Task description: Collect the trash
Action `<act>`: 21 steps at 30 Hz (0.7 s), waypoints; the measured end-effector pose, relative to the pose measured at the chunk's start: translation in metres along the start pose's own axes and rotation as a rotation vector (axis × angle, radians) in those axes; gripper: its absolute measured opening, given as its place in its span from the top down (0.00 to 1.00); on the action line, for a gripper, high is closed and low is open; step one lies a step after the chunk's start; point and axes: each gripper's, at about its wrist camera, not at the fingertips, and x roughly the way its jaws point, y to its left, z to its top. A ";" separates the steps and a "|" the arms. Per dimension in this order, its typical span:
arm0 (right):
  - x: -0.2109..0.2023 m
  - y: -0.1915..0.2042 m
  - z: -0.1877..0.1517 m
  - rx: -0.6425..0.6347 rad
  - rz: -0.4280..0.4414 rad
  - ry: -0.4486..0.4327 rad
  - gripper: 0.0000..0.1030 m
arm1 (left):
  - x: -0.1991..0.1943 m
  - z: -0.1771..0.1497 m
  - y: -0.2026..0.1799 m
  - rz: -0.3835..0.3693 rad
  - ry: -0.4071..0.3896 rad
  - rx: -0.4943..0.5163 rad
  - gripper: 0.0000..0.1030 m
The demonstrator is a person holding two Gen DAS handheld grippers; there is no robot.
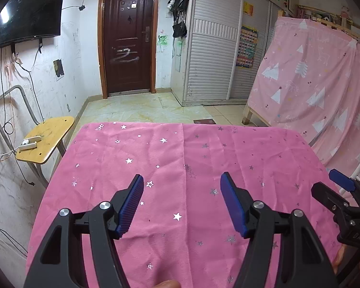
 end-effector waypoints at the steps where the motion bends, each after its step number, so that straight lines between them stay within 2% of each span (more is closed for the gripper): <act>1: 0.000 0.001 0.000 -0.001 -0.001 0.000 0.06 | 0.000 0.000 0.001 0.000 0.001 -0.001 0.43; 21: 0.003 0.004 -0.002 0.000 -0.003 0.000 0.06 | 0.001 -0.001 0.005 0.019 0.004 -0.006 0.43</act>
